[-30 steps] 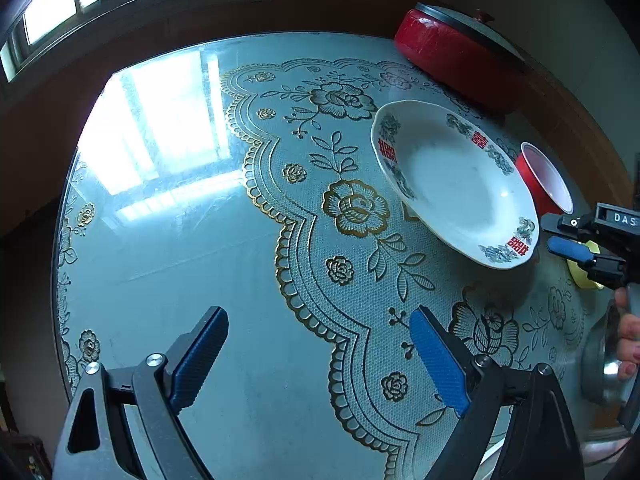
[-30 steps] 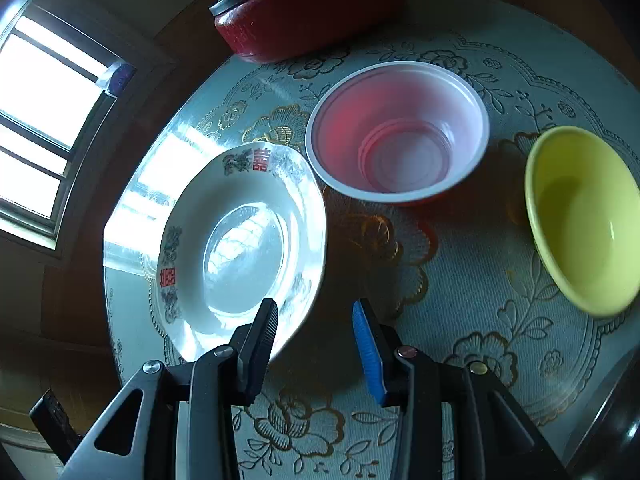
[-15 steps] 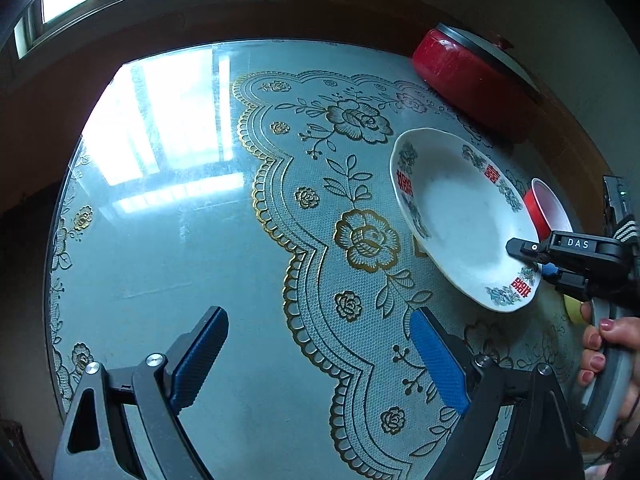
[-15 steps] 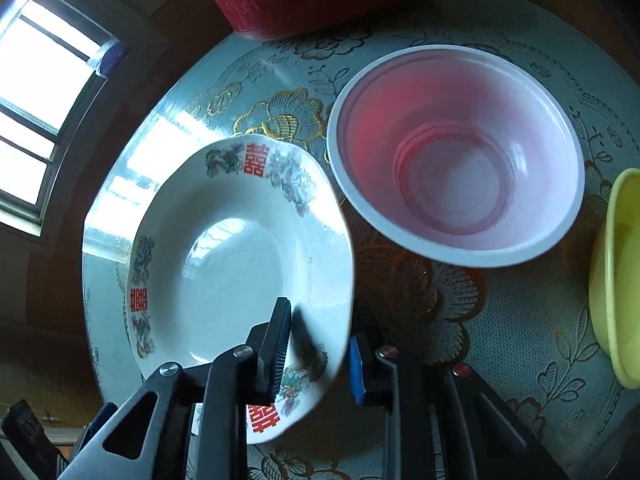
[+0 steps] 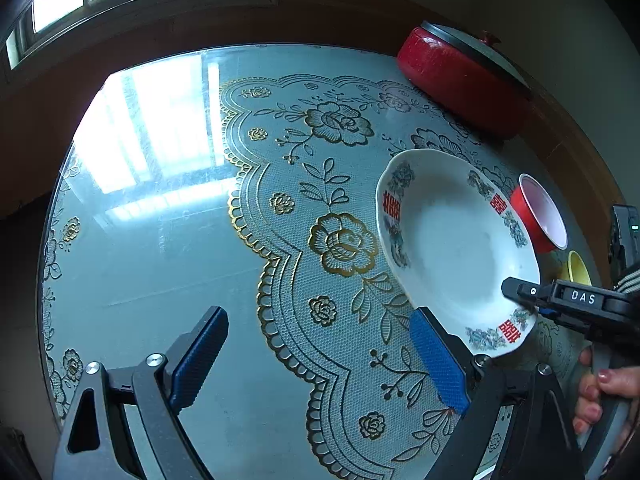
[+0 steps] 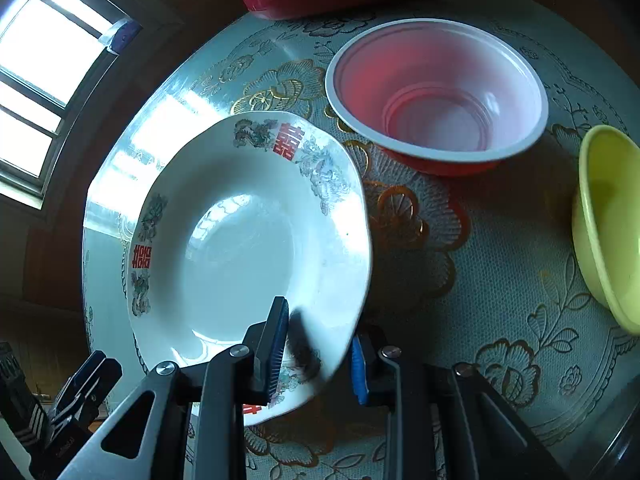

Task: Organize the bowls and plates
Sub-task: 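Grasp the second red-print plate rim with the left tool and lift, then stack the red-print plate in the left tool onto the plates in the right tool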

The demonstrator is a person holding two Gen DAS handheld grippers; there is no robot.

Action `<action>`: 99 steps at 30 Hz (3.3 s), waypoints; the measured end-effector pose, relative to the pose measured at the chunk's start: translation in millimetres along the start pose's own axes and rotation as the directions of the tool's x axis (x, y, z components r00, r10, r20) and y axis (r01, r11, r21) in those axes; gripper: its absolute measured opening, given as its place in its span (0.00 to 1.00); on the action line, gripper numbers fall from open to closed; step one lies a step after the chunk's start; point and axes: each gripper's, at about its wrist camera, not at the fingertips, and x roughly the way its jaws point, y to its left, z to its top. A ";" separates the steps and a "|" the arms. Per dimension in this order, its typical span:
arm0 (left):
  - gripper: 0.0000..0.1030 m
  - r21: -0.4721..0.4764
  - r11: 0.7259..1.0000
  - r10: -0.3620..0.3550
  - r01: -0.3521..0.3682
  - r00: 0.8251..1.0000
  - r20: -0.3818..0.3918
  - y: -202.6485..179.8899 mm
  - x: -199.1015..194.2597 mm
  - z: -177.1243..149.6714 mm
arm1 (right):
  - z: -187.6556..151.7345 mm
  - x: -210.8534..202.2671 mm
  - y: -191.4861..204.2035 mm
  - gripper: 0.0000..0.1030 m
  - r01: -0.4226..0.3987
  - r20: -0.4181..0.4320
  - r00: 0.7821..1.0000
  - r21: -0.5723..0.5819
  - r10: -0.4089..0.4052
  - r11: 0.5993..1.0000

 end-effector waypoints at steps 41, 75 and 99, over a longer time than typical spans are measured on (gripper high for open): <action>0.72 0.279 0.950 -0.137 0.140 0.990 -0.032 -73.2 65.6 50.8 | 34.9 23.7 -7.1 0.32 -0.082 0.068 0.995 0.057 0.078 0.995; 0.39 0.301 0.950 -0.089 0.087 0.996 -0.006 -62.4 48.7 18.6 | 7.3 10.3 13.7 0.25 0.052 0.085 0.995 -0.093 -0.044 0.994; 0.34 0.306 0.940 -0.156 0.152 0.988 -0.013 -63.4 45.1 14.8 | -11.3 -3.6 -19.1 0.21 -0.069 0.088 0.994 -0.002 0.069 0.998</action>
